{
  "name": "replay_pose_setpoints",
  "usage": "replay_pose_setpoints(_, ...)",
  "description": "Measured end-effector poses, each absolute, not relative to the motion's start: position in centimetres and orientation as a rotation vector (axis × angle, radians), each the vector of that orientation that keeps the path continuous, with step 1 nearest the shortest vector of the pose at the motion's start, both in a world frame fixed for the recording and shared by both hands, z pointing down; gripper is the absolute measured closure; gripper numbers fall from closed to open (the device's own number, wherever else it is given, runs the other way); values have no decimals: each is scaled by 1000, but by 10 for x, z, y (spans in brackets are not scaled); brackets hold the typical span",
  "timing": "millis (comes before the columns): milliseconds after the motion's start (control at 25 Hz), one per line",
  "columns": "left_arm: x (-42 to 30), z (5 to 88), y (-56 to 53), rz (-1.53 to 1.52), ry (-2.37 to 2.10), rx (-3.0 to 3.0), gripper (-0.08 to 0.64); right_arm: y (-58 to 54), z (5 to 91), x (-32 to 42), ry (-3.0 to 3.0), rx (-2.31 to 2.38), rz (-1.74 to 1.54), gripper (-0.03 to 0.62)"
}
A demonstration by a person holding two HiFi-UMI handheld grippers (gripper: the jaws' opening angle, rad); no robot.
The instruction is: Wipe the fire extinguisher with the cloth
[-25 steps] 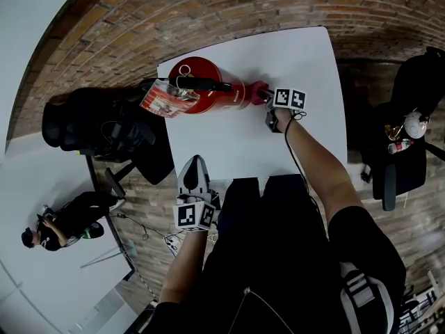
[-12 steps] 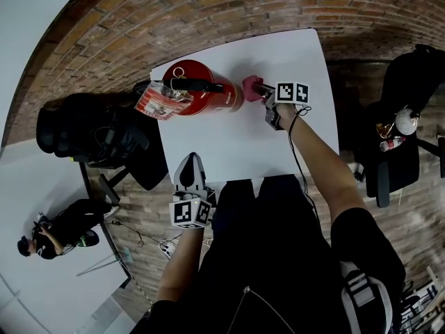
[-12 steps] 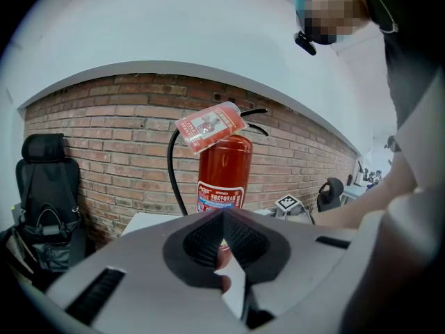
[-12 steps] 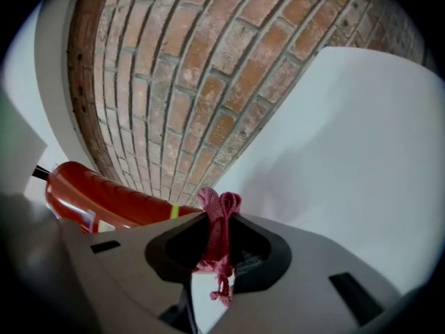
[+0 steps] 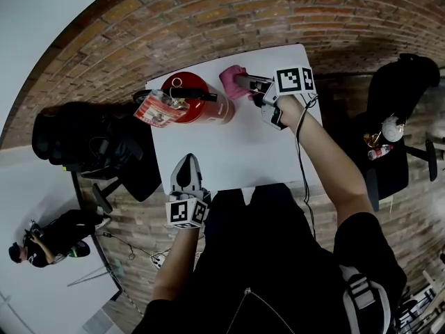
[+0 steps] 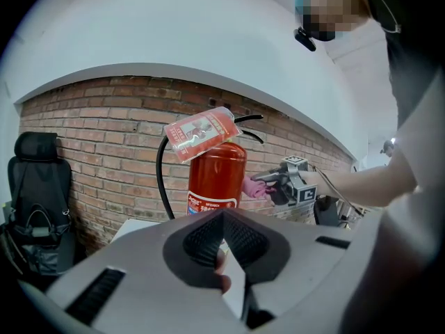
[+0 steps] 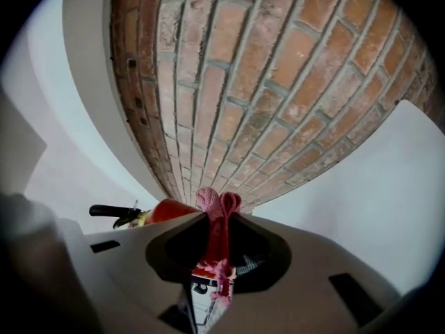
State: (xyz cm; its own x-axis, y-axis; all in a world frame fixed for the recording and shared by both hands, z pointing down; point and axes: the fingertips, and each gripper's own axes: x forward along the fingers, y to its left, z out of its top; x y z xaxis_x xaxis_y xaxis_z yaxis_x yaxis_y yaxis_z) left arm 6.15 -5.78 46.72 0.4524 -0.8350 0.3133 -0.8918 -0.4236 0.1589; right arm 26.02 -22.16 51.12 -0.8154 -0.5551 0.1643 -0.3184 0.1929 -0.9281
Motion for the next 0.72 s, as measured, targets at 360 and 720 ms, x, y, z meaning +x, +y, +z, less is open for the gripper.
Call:
replay_pose_setpoints(360, 56, 464, -57, 253, -1508, 2392, 534, -227, 427, 240, 2294, -676, -1636, 492)
replay_pose_setpoints(720, 52, 468, -51, 248, -1520, 2365, 534, -234, 429, 229, 2326, -655, -1677, 492)
